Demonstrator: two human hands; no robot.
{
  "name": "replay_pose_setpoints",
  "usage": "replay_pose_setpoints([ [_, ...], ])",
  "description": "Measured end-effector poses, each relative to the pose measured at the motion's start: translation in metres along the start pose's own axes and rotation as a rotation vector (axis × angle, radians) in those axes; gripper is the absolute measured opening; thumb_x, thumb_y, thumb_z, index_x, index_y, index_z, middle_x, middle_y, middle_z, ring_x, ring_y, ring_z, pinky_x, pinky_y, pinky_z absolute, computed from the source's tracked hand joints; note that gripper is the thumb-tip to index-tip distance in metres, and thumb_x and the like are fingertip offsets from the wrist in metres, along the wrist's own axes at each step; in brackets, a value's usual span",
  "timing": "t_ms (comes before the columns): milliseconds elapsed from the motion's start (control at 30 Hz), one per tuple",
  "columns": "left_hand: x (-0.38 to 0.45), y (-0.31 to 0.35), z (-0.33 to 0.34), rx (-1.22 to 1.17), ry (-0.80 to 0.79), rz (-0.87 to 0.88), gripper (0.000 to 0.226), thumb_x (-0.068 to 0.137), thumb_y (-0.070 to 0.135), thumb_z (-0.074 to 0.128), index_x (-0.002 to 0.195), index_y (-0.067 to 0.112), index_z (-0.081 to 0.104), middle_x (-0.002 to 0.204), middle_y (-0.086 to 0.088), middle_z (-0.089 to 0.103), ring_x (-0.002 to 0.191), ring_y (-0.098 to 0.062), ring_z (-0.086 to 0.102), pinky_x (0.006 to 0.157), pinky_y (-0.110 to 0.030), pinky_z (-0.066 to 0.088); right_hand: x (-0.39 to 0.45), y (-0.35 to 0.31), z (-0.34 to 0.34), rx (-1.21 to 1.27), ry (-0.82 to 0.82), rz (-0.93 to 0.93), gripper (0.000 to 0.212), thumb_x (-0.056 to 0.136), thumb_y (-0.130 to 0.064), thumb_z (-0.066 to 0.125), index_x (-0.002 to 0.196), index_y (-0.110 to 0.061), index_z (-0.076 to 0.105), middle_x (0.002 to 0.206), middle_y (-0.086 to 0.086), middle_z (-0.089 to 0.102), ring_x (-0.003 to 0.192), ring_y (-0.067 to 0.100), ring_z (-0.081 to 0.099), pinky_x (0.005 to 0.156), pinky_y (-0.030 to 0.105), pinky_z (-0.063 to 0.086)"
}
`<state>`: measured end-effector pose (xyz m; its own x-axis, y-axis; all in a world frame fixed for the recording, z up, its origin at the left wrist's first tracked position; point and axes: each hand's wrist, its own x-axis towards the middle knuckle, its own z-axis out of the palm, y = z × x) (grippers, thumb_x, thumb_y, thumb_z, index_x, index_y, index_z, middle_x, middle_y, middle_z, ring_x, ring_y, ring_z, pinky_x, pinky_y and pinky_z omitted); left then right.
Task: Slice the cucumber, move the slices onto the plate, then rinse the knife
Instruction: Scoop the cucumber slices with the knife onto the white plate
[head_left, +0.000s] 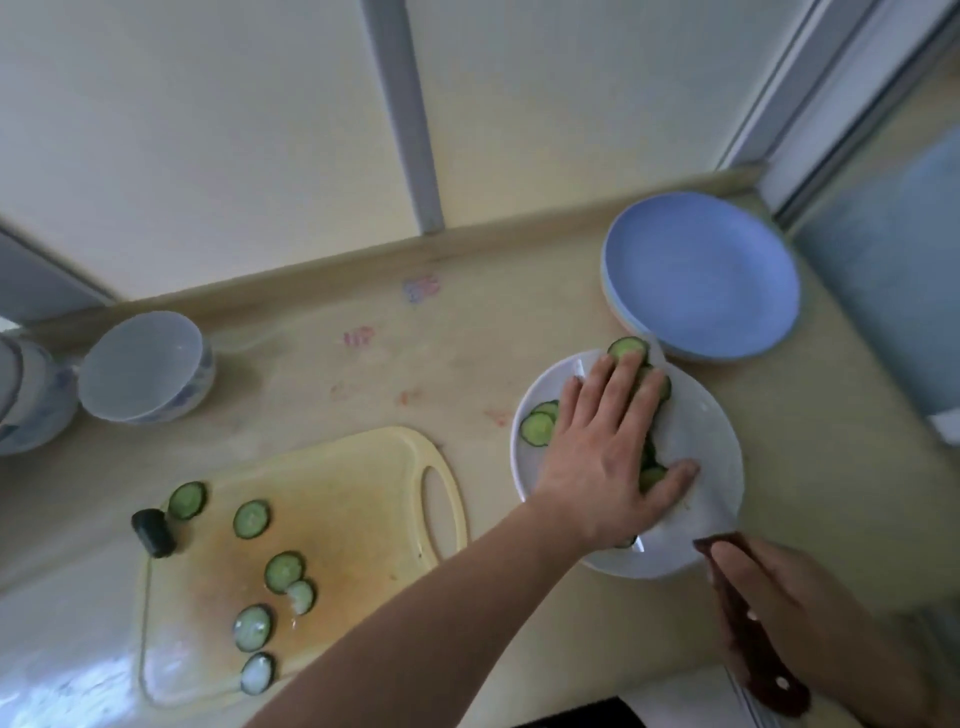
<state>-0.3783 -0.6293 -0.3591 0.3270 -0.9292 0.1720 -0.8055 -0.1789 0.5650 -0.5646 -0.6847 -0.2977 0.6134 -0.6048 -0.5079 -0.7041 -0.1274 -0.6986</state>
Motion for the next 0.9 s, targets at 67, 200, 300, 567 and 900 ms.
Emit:
replay_pose_setpoints([
  [67, 0.006, 0.008, 0.007, 0.020, -0.056, 0.029, 0.082, 0.094, 0.059, 0.050, 0.160, 0.017, 0.024, 0.169, -0.004, 0.011, 0.156, -0.028, 0.003, 0.123, -0.058, 0.010, -0.005, 0.007, -0.006, -0.055, 0.067, -0.020, 0.033, 0.094, -0.050, 0.046, 0.072, -0.032, 0.062, 0.060, 0.007, 0.067, 0.049, 0.011, 0.059, 0.054, 0.027, 0.049],
  [200, 0.013, 0.018, 0.015, 0.101, -0.134, 0.088, 0.083, 0.096, 0.059, 0.050, 0.161, 0.017, 0.020, 0.170, 0.001, 0.008, 0.157, -0.025, -0.003, 0.124, -0.058, 0.002, -0.010, 0.015, -0.011, -0.013, 0.095, 0.012, 0.035, 0.093, -0.045, 0.044, 0.072, -0.025, 0.065, 0.060, 0.004, 0.069, 0.051, 0.015, 0.063, 0.052, 0.021, 0.046],
  [300, 0.016, 0.018, 0.018, 0.124, -0.171, 0.125, 0.079, 0.096, 0.061, 0.050, 0.159, 0.020, 0.026, 0.169, -0.001, 0.015, 0.156, -0.027, 0.003, 0.124, -0.058, 0.004, -0.010, 0.020, -0.011, 0.065, 0.046, 0.078, 0.040, 0.099, -0.021, 0.045, 0.066, -0.005, 0.061, 0.051, 0.014, 0.065, 0.041, 0.025, 0.062, 0.045, 0.023, 0.046],
  [567, 0.014, 0.012, 0.023, 0.169, -0.196, 0.172, 0.068, 0.096, 0.057, 0.051, 0.152, 0.019, 0.040, 0.162, -0.002, 0.032, 0.149, -0.033, 0.025, 0.120, -0.057, 0.021, -0.015, 0.024, -0.018, 0.175, 0.072, 0.187, 0.043, 0.101, -0.019, 0.043, 0.070, 0.009, 0.056, 0.045, 0.019, 0.059, 0.035, 0.036, 0.057, 0.036, 0.026, 0.043],
  [900, 0.013, 0.008, 0.020, 0.158, -0.085, 0.222, 0.054, 0.084, 0.056, 0.055, 0.121, 0.018, 0.064, 0.127, -0.003, 0.059, 0.119, -0.029, 0.052, 0.110, -0.053, 0.034, -0.015, 0.030, -0.028, 0.067, 0.195, 0.098, 0.047, 0.095, -0.033, 0.044, 0.073, 0.003, 0.063, 0.048, 0.019, 0.062, 0.037, 0.034, 0.058, 0.034, 0.028, 0.044],
])
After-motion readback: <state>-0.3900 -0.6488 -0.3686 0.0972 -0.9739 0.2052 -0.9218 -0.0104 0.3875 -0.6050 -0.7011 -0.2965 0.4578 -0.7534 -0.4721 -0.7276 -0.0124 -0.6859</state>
